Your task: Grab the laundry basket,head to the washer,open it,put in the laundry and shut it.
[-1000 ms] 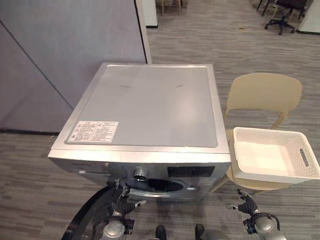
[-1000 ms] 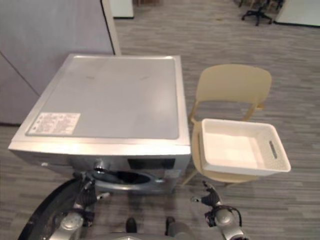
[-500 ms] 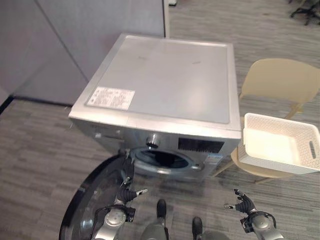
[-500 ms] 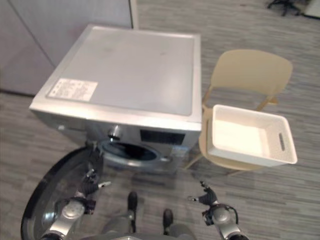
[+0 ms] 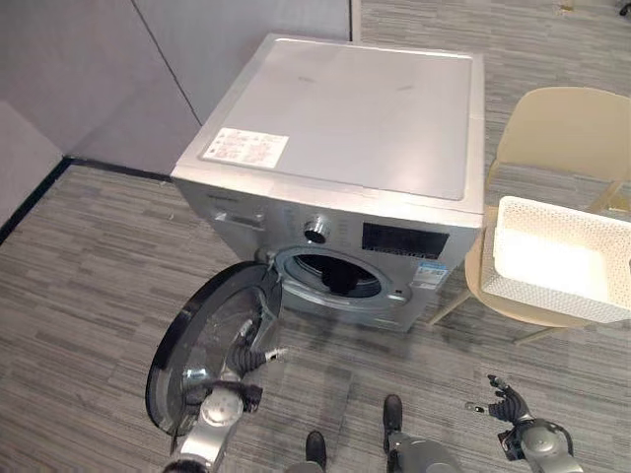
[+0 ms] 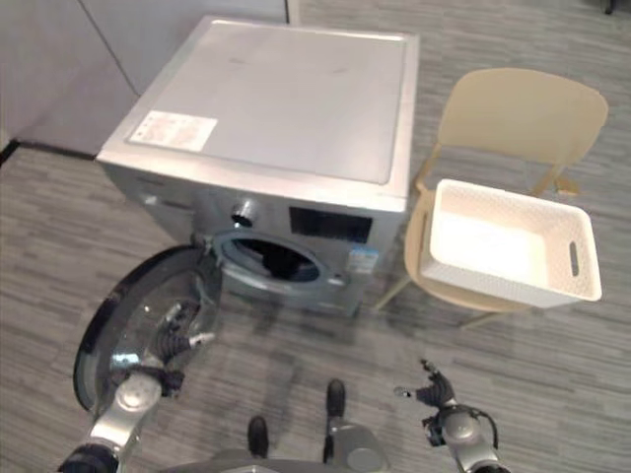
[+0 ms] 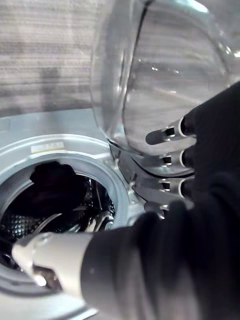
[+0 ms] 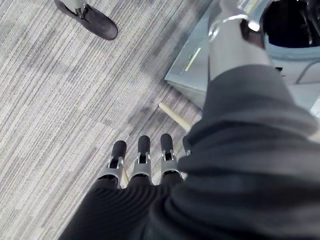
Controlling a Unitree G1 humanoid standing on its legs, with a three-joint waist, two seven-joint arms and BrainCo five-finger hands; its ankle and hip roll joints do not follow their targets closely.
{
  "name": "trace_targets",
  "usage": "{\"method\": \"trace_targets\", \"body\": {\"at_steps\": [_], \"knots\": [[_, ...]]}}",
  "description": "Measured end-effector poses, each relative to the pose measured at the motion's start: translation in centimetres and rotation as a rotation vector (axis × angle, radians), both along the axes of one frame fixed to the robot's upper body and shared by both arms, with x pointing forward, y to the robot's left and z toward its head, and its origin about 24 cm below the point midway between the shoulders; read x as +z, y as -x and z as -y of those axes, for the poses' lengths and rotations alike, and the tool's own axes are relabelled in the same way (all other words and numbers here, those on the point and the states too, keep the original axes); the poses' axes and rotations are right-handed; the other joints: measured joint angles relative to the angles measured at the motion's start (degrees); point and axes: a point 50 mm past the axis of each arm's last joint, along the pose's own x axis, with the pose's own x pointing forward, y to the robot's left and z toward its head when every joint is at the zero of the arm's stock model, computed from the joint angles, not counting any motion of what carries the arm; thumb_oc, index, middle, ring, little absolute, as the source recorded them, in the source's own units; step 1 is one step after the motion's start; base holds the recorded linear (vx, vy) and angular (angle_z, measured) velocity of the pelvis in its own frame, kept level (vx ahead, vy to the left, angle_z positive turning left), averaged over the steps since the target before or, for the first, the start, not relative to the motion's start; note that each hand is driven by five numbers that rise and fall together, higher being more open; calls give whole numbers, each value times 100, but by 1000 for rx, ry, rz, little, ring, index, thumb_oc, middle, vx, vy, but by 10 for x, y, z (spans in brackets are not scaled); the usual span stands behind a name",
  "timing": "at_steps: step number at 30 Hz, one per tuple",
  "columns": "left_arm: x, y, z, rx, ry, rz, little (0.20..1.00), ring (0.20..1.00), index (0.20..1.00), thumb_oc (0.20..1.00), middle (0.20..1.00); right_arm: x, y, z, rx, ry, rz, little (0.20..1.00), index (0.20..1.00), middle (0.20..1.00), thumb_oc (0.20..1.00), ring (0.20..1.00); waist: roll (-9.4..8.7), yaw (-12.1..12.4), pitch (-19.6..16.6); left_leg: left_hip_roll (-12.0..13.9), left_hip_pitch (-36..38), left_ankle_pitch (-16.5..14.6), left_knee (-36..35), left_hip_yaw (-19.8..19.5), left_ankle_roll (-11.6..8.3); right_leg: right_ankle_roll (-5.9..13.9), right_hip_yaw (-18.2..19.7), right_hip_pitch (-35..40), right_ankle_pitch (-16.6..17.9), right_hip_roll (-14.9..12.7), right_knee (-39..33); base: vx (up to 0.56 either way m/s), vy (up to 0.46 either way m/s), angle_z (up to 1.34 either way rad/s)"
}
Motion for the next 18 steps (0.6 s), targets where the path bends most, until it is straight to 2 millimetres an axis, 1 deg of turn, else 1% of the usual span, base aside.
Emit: {"method": "trace_targets", "body": {"at_steps": [1,3,4,7,9,12,14,16,17,18], "knots": [[0,0,0,0,-2,0,1000,1000,1000,1000,1000,0,0,0,3,-2,-4,1000,1000,1000,1000,1000,16,0,-4,-14,23,-117,0,11,43,3,5,21,38,-16,1,92,104,-2],[2,0,-4,11,-20,8,1000,1000,1000,1000,1000,-3,5,-2,3,-9,-18,1000,1000,1000,1000,1000,-13,50,-42,-91,80,-182,-25,85,111,29,104,69,57,-90,-9,75,88,-11],[6,-2,-6,25,-31,33,1000,1000,1000,1000,1000,-4,6,-3,3,-11,-20,1000,1000,1000,1000,1000,-25,109,-81,-123,90,-186,-37,142,119,38,113,66,63,-131,-23,67,75,-16],[28,-12,-14,76,-53,141,1000,1000,1000,1000,1000,-7,15,-6,1,-23,-38,1000,1000,1000,1000,1000,-86,124,-185,-201,102,-168,-38,144,167,97,159,61,106,-196,-22,41,63,-3],[46,-21,-23,78,-133,216,1000,1000,1000,1000,1000,-11,21,-10,7,-32,-57,1000,1000,1000,1000,1000,-155,121,-345,-223,70,-157,-37,150,186,136,187,33,133,-205,-23,36,45,-3],[60,-33,-31,88,-195,267,1000,1000,1000,1000,1000,-14,22,-18,19,-54,-62,1000,1000,1000,1000,1000,-284,119,-448,-231,94,-147,-21,179,179,130,229,22,198,-201,-24,30,46,-6],[61,-37,-36,114,-216,267,1000,1000,1000,1000,1000,-13,20,-20,36,-58,-60,1000,1000,1000,1000,1000,-301,114,-459,-235,97,-108,-2,203,165,135,247,19,203,-206,-25,4,38,-8],[54,-41,-46,156,-238,216,1000,1000,1000,1000,1000,-13,21,-21,71,-51,-75,1000,1000,1000,1000,1000,-313,104,-468,-261,87,-112,-2,294,168,96,305,-33,248,-207,-25,-4,46,-13],[49,-43,-57,189,-264,167,1000,1000,1000,1000,1000,-13,18,-23,83,-52,-72,1000,1000,1000,1000,1000,-316,101,-468,-268,55,-112,-2,306,168,92,341,-81,264,-207,-26,-13,40,-18],[43,-39,-71,234,-295,105,1000,1000,1000,1000,1000,-11,13,-25,98,-55,-58,1000,1000,1000,1000,1000,-317,44,-468,-274,34,-110,-1,333,171,84,377,-122,286,-207,-27,-12,40,-15]]}}
